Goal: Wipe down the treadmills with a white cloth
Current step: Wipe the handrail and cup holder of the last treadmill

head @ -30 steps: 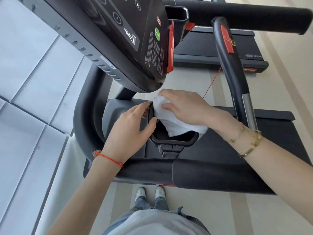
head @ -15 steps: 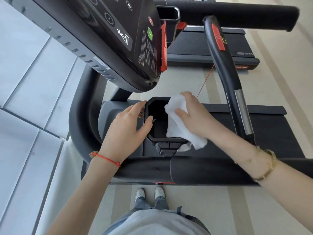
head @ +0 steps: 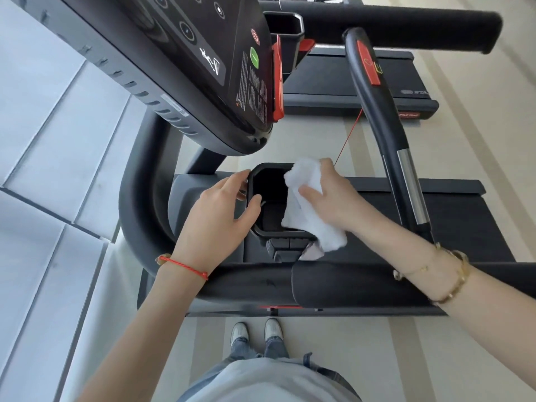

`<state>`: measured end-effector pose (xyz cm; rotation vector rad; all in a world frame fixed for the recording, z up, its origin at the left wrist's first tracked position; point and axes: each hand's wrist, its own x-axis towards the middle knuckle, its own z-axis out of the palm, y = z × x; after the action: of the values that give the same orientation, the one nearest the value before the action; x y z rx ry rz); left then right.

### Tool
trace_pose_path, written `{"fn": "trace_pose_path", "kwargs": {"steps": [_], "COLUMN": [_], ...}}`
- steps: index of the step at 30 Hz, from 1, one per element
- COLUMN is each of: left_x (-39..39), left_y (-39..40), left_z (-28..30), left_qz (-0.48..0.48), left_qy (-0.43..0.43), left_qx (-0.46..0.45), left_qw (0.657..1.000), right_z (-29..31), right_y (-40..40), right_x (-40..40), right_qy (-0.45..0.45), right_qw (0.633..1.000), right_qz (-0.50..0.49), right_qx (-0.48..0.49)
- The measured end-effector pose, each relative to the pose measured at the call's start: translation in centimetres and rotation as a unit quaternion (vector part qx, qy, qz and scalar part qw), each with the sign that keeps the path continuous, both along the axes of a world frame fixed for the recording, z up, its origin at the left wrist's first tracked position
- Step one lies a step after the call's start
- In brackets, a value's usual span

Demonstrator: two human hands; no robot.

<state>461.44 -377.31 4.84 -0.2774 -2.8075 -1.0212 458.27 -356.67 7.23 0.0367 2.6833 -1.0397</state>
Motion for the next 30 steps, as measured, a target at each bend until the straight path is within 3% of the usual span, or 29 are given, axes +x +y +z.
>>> {"fn": "trace_pose_path", "kwargs": {"steps": [3, 8, 11, 16, 19, 22, 25, 30], "left_x": [0.1, 0.0, 0.0, 0.2, 0.3, 0.2, 0.2, 0.2], "left_y": [0.0, 0.0, 0.0, 0.2, 0.2, 0.3, 0.3, 0.1], "left_z": [0.1, 0.0, 0.0, 0.2, 0.4, 0.4, 0.4, 0.2], "left_qz": [0.0, 0.008, 0.009, 0.012, 0.01, 0.006, 0.009, 0.015], "left_qy": [0.001, 0.0, -0.004, -0.006, -0.004, -0.003, -0.002, -0.003], "left_qx": [0.001, -0.003, -0.004, -0.001, 0.008, 0.009, 0.01, 0.007], "left_qw": [1.0, 1.0, 1.0, 1.0, 1.0, 1.0, 1.0, 1.0], "right_z": [0.5, -1.2, -1.4, 0.7, 1.4, 1.1, 0.8, -0.3], "right_y": [0.2, 0.2, 0.5, 0.6, -0.1, -1.7, -1.7, 1.8], "right_x": [-1.1, 3.6, 2.7, -2.7, -4.7, -5.3, -5.0, -3.1], "right_qy": [-0.002, 0.021, 0.01, 0.056, 0.058, 0.113, 0.145, 0.118], "right_qw": [0.999, 0.998, 1.0, 0.984, 0.953, 0.925, 0.921, 0.952], "right_qz": [0.033, -0.004, 0.001, 0.158, 0.271, 0.323, 0.317, 0.262], "right_qx": [0.012, -0.054, -0.027, 0.06, 0.119, 0.164, 0.174, 0.104]}}
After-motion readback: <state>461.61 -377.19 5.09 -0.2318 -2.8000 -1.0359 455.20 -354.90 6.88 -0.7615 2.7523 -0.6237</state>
